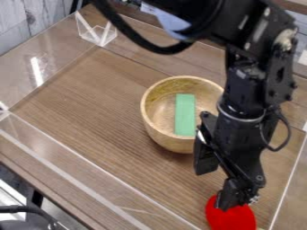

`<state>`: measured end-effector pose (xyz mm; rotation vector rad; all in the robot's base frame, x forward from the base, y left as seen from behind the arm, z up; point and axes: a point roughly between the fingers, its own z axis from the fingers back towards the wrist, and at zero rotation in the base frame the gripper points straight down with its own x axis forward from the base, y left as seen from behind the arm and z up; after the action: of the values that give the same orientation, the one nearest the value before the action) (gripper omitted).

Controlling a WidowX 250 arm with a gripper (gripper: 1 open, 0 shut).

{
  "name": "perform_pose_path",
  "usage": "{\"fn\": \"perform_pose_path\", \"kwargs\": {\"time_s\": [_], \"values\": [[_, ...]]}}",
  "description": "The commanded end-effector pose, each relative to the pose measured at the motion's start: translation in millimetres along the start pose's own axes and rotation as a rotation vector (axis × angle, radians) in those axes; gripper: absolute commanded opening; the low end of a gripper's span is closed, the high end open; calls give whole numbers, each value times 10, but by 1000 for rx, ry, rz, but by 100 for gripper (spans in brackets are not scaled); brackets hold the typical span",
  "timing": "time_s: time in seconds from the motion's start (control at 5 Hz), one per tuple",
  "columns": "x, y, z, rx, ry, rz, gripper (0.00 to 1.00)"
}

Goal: Move the red object to the left side of the table

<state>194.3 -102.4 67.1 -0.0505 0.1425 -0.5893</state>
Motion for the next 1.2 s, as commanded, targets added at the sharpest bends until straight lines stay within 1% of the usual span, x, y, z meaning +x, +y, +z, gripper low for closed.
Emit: {"fn": "perform_pose_path", "kwargs": {"time_s": [0.0,0.2,0.4,0.6,0.8,1.0], "values": [[137,52,65,3,-43,2,100],[99,29,93,-2,-40,77,100],[72,4,125,-4,-45,142,0],[129,-42,110,1,-42,108,100],[185,-79,98,6,-35,84,100],[212,-139,16,5,-23,37,100]]}}
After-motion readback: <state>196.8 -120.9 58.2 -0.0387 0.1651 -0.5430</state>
